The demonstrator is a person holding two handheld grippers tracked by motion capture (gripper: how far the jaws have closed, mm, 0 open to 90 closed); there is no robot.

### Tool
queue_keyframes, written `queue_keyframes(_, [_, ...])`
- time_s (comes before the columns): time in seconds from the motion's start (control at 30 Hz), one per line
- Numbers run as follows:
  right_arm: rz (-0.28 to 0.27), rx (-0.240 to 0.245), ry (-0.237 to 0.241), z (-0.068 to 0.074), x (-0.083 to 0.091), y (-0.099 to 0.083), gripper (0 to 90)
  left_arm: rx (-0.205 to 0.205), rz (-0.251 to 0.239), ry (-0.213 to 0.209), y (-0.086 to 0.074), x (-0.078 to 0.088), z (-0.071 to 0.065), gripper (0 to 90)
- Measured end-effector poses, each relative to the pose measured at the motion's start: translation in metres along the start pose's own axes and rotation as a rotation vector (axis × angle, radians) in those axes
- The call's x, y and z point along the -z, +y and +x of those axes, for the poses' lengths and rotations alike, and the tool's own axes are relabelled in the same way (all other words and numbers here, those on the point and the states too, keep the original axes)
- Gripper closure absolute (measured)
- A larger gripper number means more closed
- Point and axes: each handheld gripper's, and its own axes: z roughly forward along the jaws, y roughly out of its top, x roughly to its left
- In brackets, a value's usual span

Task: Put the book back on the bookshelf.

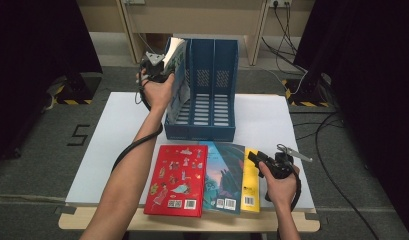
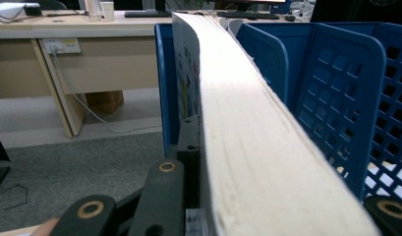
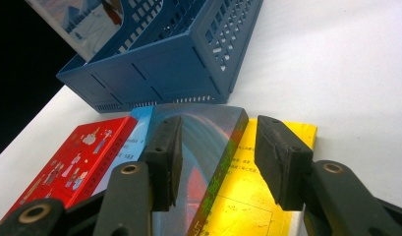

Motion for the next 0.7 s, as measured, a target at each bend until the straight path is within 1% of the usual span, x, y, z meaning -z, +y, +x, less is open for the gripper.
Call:
queue_keyframes(0.1, [0.000, 0.003, -0.001, 0.000, 0.000, 0.000, 54.3, -0.013, -0.021, 0.009, -0.006, -0.005, 0.000, 73.7])
queue_keyframes(0.13, [0.002, -0.007, -0.001, 0.000, 0.001, 0.000, 54.3, -0.010, -0.025, 0.012, -0.008, -0.006, 0.000, 73.7])
queue_keyframes(0.17, [-0.004, 0.001, -0.002, -0.001, 0.001, 0.000, 54.3, -0.006, -0.027, 0.014, -0.009, -0.007, 0.000, 73.7])
queue_keyframes(0.27, [-0.002, -0.011, -0.002, -0.002, 0.001, 0.000, 54.3, -0.006, -0.022, 0.015, -0.012, -0.009, 0.000, 73.6])
queue_keyframes(0.33, [-0.002, -0.011, -0.003, -0.002, 0.001, 0.000, 54.4, -0.004, -0.008, 0.015, -0.016, -0.010, 0.001, 73.6])
queue_keyframes(0.37, [-0.002, -0.011, -0.003, -0.002, 0.001, 0.000, 54.3, 0.000, -0.015, 0.014, -0.018, -0.010, 0.001, 73.6])
queue_keyframes(0.4, [-0.003, -0.004, -0.005, -0.002, 0.001, 0.000, 54.3, 0.001, -0.014, 0.015, -0.018, -0.010, 0.001, 73.5])
queue_keyframes(0.47, [-0.001, -0.010, -0.004, -0.002, 0.002, 0.000, 54.4, -0.001, -0.016, 0.014, -0.019, -0.009, 0.002, 73.5])
queue_keyframes(0.5, [-0.002, -0.004, -0.005, -0.002, 0.002, 0.000, 54.4, 0.001, -0.017, 0.015, -0.019, -0.009, 0.002, 73.6])
queue_keyframes(0.67, [0.001, -0.011, -0.006, -0.001, 0.001, 0.000, 54.4, 0.002, -0.019, 0.015, -0.020, -0.009, 0.004, 73.5])
queue_keyframes(0.7, [0.000, -0.006, -0.004, -0.002, 0.001, 0.000, 54.4, 0.001, -0.020, 0.015, -0.020, -0.009, 0.004, 73.4])
